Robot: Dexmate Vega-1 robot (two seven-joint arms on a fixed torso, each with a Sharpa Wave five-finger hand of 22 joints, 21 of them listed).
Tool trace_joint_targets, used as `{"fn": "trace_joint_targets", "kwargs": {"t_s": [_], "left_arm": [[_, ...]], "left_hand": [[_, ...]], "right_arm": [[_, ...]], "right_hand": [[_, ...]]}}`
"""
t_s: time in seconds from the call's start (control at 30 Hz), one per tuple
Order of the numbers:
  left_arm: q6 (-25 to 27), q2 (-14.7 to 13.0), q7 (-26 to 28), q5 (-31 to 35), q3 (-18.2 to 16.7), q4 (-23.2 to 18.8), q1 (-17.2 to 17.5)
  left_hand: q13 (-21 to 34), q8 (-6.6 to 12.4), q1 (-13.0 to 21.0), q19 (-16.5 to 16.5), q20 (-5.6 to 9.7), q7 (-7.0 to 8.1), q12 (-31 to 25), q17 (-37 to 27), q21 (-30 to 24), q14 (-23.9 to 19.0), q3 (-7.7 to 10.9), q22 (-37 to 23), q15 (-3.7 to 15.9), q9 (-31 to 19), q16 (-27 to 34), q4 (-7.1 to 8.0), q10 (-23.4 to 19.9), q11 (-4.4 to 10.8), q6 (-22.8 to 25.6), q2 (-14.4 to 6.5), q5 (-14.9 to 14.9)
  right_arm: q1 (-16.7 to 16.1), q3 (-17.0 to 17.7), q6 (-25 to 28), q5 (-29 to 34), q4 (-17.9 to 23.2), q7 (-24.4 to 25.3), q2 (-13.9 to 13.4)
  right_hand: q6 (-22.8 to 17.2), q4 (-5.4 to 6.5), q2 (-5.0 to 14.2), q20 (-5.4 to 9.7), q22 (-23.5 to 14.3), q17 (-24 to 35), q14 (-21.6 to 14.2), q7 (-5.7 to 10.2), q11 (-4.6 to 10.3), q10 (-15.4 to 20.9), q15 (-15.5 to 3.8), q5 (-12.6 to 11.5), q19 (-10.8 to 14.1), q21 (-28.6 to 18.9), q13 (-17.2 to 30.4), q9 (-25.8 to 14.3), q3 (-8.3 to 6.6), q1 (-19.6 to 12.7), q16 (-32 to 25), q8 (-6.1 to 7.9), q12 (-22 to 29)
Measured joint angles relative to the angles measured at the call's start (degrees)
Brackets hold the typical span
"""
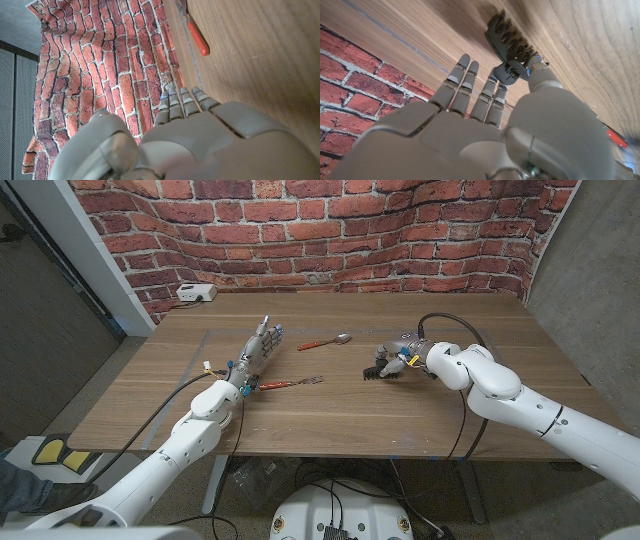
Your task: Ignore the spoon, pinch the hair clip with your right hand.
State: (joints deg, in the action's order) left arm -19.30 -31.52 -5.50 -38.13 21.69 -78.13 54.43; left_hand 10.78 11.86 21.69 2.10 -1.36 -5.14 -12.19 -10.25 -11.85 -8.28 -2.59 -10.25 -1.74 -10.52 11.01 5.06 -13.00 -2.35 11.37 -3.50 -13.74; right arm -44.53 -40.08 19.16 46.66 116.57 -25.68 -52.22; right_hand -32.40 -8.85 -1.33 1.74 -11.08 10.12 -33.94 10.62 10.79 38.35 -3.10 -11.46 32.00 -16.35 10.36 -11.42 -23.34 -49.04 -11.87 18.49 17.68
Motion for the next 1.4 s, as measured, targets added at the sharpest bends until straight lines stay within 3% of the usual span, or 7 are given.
{"fn": "trace_joint_targets", "kwargs": {"t_s": [0.27, 0.93, 1.2, 1.4], "left_arm": [[0.2, 0.0, -0.2, -0.1, 0.0, 0.1, -0.1], [0.4, 0.0, 0.0, 0.0, 0.0, -0.4, 0.0], [0.4, 0.2, -0.1, -0.1, 0.1, -0.1, 0.0], [0.3, 0.3, -0.1, -0.1, 0.1, 0.0, 0.0]], "left_hand": [[0.0, 0.00, 0.0, -0.3, -0.29, 0.00, 0.0, 0.0, 0.0, 0.0, -0.42, 0.0, 0.00, 0.0, 0.0, 0.06, 0.0, 0.00, 0.0, 0.0, 0.0], [0.0, 0.00, 0.0, -0.1, -0.50, 0.00, 0.0, 0.0, 0.0, 0.0, -0.48, 0.0, 0.00, 0.0, 0.0, -0.01, 0.0, 0.00, 0.0, 0.0, 0.5], [0.0, 0.00, 0.1, -0.1, -0.50, 0.00, 0.0, 0.0, 0.0, 0.0, -0.47, 0.0, 0.00, 0.0, 0.0, -0.01, 0.0, 0.00, 0.0, -0.1, 0.5], [0.0, 0.00, 0.2, -0.1, -0.50, 0.00, 0.0, 0.0, 0.0, 0.0, -0.47, 0.0, 0.00, 0.0, 0.0, -0.01, 0.0, 0.00, 0.0, -0.2, 0.5]], "right_arm": [[-0.5, 0.0, 0.0, 0.6, 0.1, 1.1, 0.0], [-2.0, 1.5, -0.3, 1.8, 1.5, 3.3, -0.6], [-2.7, 2.2, -0.4, 1.9, 2.1, 4.4, -0.7], [-3.0, 2.5, -0.5, 1.9, 2.3, 5.0, -0.7]], "right_hand": [[-4.7, 0.02, -0.54, 1.25, 0.0, 0.0, -4.6, 0.77, 0.43, 4.6, -0.51, 0.0, 1.7, -0.5, -0.3, 0.1, -0.48, -1.0, 0.0, 1.24, 0.6], [-6.1, 0.02, 0.27, 1.13, 0.0, 0.0, -6.0, 0.84, 0.25, 5.8, -0.67, 0.0, 2.2, -0.9, -0.3, 0.1, -0.48, -1.4, 0.0, 1.35, 0.6], [-8.4, 0.02, 0.40, 1.54, -0.3, 0.0, -8.2, 0.41, -0.28, 8.5, -1.19, 0.0, 3.0, -1.3, -0.3, 0.4, -0.47, -1.3, 0.0, 2.04, 0.4], [-10.4, 0.03, 0.72, 1.24, -0.3, 0.0, -9.7, 0.57, 0.55, 11.0, -1.52, 0.0, 3.5, -1.3, -0.3, 0.4, -0.48, -1.2, 0.0, 2.33, 0.4]]}}
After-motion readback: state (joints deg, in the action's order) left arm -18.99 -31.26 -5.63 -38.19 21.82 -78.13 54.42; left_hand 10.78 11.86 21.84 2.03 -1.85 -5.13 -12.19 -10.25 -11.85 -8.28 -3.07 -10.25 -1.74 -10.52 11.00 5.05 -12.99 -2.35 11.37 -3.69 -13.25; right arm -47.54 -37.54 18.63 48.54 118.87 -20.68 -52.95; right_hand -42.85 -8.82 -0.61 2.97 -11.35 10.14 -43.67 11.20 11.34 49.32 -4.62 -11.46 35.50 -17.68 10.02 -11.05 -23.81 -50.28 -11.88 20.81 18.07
